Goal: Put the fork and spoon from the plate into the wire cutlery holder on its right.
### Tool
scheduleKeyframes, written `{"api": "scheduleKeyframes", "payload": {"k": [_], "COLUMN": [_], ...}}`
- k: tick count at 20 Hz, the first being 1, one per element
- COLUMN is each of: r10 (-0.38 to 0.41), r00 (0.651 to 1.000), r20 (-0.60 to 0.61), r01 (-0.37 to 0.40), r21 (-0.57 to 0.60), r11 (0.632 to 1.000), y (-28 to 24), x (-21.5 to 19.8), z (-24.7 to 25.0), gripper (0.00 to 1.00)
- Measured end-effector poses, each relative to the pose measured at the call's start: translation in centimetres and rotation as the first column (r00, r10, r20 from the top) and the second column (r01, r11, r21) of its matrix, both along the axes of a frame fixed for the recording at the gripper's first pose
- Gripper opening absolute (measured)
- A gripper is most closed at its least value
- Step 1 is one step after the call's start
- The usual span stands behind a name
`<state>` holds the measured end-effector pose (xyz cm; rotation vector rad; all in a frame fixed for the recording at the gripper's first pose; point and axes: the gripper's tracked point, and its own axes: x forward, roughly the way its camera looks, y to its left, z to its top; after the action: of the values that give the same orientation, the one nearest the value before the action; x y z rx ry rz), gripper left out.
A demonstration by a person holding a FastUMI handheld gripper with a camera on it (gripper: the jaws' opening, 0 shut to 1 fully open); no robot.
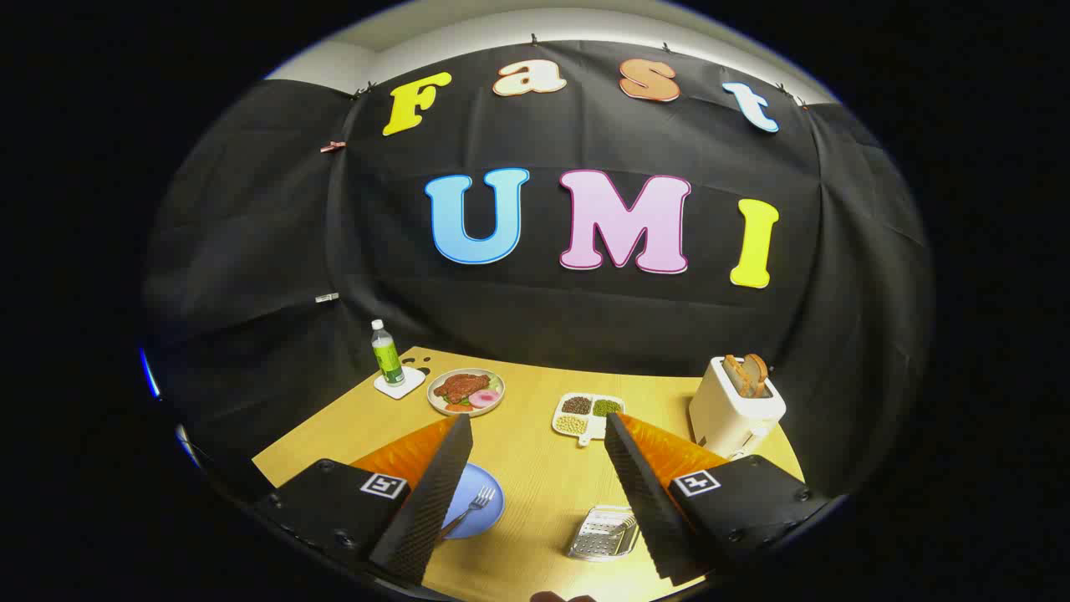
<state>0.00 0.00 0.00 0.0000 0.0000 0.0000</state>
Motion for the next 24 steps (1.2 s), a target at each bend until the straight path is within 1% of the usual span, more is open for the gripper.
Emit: {"api": "scheduleKeyframes", "payload": {"k": [13, 19, 24], "r10": [-0.011, -0.039, -0.020], "r00": [1.000, 0.999, 1.000], "r20": [0.006, -0.005, -0.020], "r01": [0.010, 0.039, 0.021], "r21": [0.021, 0.023, 0.016], "r11": [1.000, 0.999, 1.000], "y": [-0.1, -0.4, 1.2], "x": [0.0, 0.7, 1.4], "z": [0.0, -0.2, -1.1], "gripper": [0.99, 0.99, 0.99]}}
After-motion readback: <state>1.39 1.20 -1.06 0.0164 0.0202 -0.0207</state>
